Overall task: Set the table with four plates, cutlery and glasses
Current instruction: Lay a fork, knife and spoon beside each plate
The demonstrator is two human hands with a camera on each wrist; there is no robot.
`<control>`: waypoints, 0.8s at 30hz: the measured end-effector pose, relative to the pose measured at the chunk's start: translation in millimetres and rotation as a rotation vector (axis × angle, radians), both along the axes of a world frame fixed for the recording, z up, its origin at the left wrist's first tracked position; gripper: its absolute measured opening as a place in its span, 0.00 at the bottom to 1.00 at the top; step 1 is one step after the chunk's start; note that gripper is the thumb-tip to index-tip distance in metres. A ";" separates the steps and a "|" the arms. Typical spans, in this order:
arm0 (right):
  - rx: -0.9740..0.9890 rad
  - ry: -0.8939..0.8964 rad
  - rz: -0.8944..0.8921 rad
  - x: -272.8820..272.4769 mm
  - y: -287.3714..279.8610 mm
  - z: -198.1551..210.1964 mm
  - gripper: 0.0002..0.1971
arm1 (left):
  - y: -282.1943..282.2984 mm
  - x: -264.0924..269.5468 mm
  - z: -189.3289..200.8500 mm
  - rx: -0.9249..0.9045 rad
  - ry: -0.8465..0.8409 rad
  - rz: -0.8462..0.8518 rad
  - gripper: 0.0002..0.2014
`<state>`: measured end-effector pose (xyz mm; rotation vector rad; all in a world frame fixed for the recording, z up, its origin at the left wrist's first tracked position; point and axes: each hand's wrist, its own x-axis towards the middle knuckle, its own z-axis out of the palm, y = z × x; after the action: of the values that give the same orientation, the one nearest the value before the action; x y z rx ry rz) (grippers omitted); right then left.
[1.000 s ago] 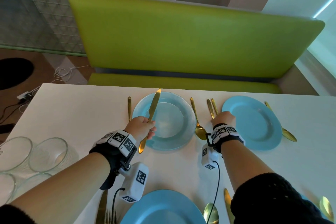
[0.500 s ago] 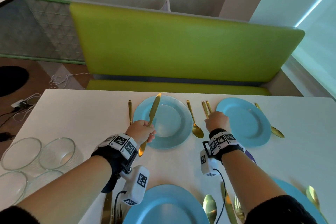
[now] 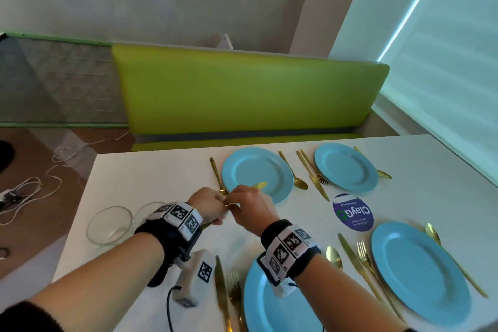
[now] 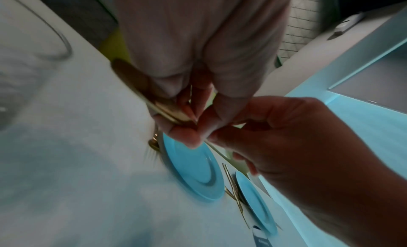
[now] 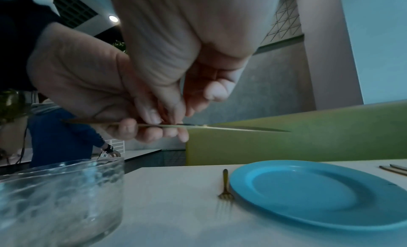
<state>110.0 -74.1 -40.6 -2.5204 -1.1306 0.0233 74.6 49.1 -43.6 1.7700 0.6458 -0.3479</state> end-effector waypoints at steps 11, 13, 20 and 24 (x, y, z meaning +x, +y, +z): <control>0.009 -0.188 0.076 -76.6 45.3 -1.0 0.06 | 60.9 -80.9 22.2 -0.038 -0.050 -0.071 0.24; 0.012 -0.257 0.066 -79.9 49.4 -0.4 0.12 | 68.7 -83.1 24.5 -0.039 -0.048 -0.095 0.24; -0.046 -0.295 -0.089 -56.0 56.9 13.6 0.07 | 87.8 -60.3 30.3 0.152 -0.153 -0.050 0.19; -0.217 -0.016 -0.351 -19.6 62.6 17.4 0.11 | 108.0 -47.6 37.9 0.235 -0.219 0.142 0.16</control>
<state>90.4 -11.6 -23.2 -2.8830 -0.7089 0.0334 27.0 157.0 -5.7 1.9390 0.6710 0.0212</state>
